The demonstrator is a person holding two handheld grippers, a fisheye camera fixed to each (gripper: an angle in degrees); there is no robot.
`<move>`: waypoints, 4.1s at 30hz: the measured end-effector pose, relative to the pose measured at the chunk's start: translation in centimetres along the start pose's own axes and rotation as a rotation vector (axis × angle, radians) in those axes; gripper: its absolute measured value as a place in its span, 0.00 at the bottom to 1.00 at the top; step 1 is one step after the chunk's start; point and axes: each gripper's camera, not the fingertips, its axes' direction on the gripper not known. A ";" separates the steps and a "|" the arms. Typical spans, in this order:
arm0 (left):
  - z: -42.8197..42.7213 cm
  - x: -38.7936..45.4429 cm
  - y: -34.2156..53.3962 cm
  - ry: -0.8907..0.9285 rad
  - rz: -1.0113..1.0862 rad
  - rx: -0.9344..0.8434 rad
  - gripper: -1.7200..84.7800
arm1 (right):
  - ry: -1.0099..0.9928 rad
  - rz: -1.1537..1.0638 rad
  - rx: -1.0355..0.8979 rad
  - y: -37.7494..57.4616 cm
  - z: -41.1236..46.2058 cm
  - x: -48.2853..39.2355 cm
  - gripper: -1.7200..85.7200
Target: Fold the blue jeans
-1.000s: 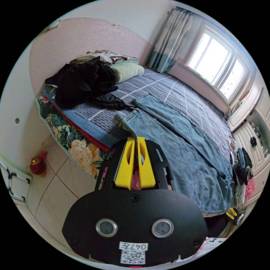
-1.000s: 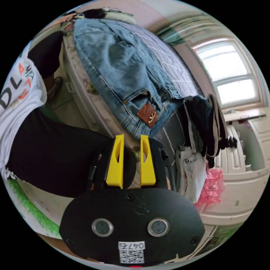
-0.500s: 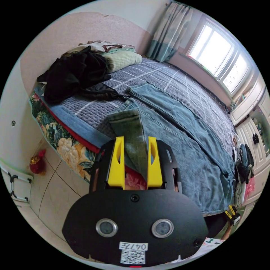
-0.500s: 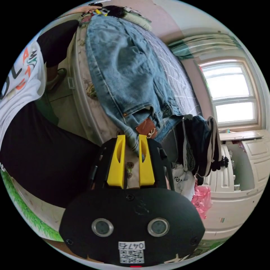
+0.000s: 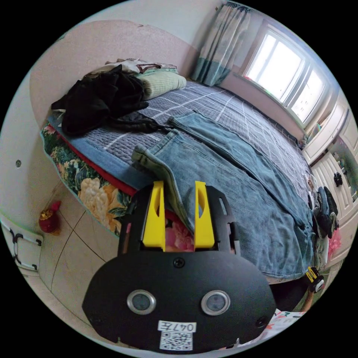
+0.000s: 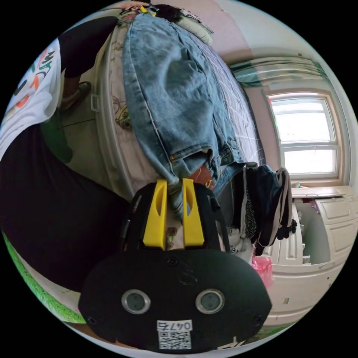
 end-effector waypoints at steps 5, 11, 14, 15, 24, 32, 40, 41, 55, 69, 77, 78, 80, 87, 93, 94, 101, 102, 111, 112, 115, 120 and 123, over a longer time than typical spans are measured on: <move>-1.2 0.5 -0.6 -0.061 -0.018 0.048 0.01 | 0.007 0.047 -0.026 -0.9 -0.9 1.8 0.03; -3.8 -0.8 -1.6 0.092 -0.119 0.124 0.01 | -0.084 0.131 -0.024 -1.3 -2.3 5.5 0.03; -5.7 -1.1 -2.1 0.122 -0.149 0.148 0.01 | -0.159 0.114 -0.045 -1.9 -3.0 6.3 0.03; -6.8 -1.0 -2.2 0.105 -0.152 0.168 0.01 | -0.205 0.107 -0.042 -2.1 -3.4 6.5 0.03; -8.6 1.8 -10.6 0.043 -0.073 0.162 0.01 | -0.325 0.181 0.041 -3.9 -2.0 14.5 0.03; -1.8 12.0 -25.1 -0.062 0.050 0.055 0.01 | -0.293 0.357 -0.050 -9.7 7.4 27.1 0.03; 12.6 20.5 -34.2 -0.284 0.144 -0.209 0.09 | -0.275 0.361 -0.285 -16.9 20.7 28.8 0.04; 13.5 20.6 -34.5 -0.306 0.143 -0.227 0.12 | -0.268 0.368 -0.294 -17.5 22.0 28.5 0.05; 6.5 13.7 -36.1 -0.049 0.299 -0.191 0.18 | -0.155 0.465 0.196 -21.0 14.3 26.9 0.07; 13.2 5.5 -35.4 -0.013 0.020 -0.273 0.04 | -0.494 0.092 0.596 -49.9 11.0 23.1 0.03; 11.7 2.5 -35.0 0.081 0.004 -0.288 0.14 | -0.599 0.186 0.661 -50.5 11.5 23.2 0.03; 12.3 2.1 -35.0 0.078 -0.019 -0.314 0.14 | -0.603 0.196 0.665 -50.5 11.6 23.1 0.03; 13.1 1.8 -34.9 0.080 -0.052 -0.328 0.13 | -0.619 0.207 0.671 -50.5 11.7 23.0 0.03; 12.5 0.4 -34.4 0.166 -0.131 -0.255 0.02 | -0.602 0.237 0.651 -49.2 12.4 22.9 0.02; 8.8 -0.6 -31.7 0.099 -0.079 -0.140 0.02 | -0.625 0.246 0.627 -50.0 14.2 24.0 0.03; 9.8 -0.7 -31.7 0.080 -0.076 -0.185 0.02 | -0.630 0.239 0.624 -50.5 14.5 24.1 0.03; 9.6 -1.6 -31.0 0.054 -0.098 -0.155 0.14 | -0.607 0.146 0.424 -58.7 20.1 23.9 0.01; 8.7 -1.7 -30.8 0.025 -0.078 -0.133 0.15 | -0.593 0.143 0.363 -59.6 21.7 23.6 0.01; 11.0 -0.9 -32.7 -0.101 0.028 -0.276 0.18 | -0.679 0.257 0.405 -55.0 21.2 25.1 0.01; 11.9 -1.7 -32.9 -0.059 -0.011 -0.317 0.18 | -0.685 0.249 0.425 -54.1 20.6 25.0 0.01; 11.6 -3.1 -33.0 0.035 -0.071 -0.322 0.18 | -0.683 0.230 0.510 -48.7 17.6 23.7 0.01; 10.8 -4.0 -31.9 0.115 -0.134 -0.304 0.15 | -0.684 0.356 0.594 -38.5 15.5 21.5 0.01; 10.3 -3.6 -31.2 0.130 -0.147 -0.293 0.13 | -0.676 0.479 0.573 -32.9 15.7 21.1 0.01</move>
